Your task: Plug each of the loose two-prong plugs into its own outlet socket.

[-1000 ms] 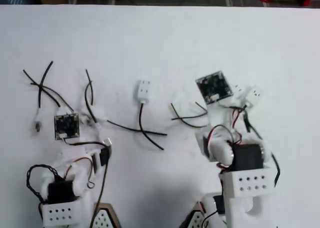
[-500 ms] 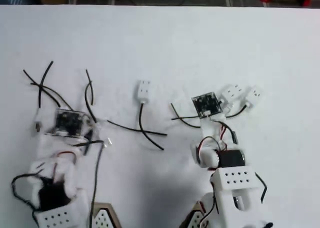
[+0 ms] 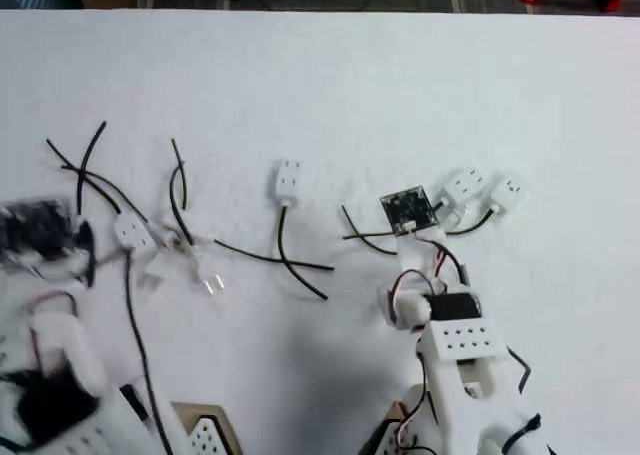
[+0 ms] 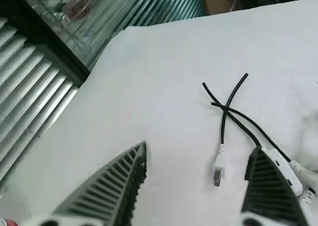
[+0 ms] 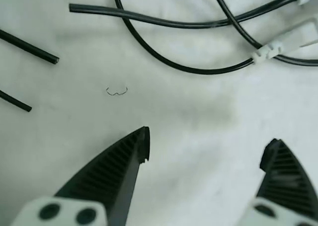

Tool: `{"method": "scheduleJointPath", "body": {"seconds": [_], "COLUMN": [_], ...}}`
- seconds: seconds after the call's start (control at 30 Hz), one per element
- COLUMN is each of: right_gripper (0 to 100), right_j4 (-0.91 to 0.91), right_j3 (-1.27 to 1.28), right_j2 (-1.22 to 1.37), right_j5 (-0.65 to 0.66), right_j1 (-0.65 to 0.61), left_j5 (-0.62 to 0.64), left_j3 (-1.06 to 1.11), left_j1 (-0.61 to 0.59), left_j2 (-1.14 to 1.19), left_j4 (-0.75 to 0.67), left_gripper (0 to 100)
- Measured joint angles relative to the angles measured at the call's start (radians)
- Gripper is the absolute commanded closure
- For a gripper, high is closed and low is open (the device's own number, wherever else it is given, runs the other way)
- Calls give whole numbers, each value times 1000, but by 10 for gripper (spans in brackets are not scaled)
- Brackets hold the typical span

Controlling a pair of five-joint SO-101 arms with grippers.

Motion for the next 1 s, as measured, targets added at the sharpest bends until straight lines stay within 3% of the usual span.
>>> {"method": "scheduleJointPath", "body": {"seconds": [0.43,0.57,0.77,1.0], "right_gripper": [644,644,644,644], "right_j4": [-8,-20,-21,-21], "right_j3": [0,0,0,0], "right_j2": [17,21,23,23], "right_j5": [0,0,-5,-5], "right_j1": [0,0,0,0], "left_j5": [0,-21,-161,-189], "left_j3": [-683,-775,-858,-964], "left_j1": [-35,-23,31,34], "left_j2": [1065,1263,1534,1763], "left_j4": [196,203,201,135], "left_gripper": [687,687,688,688]}}
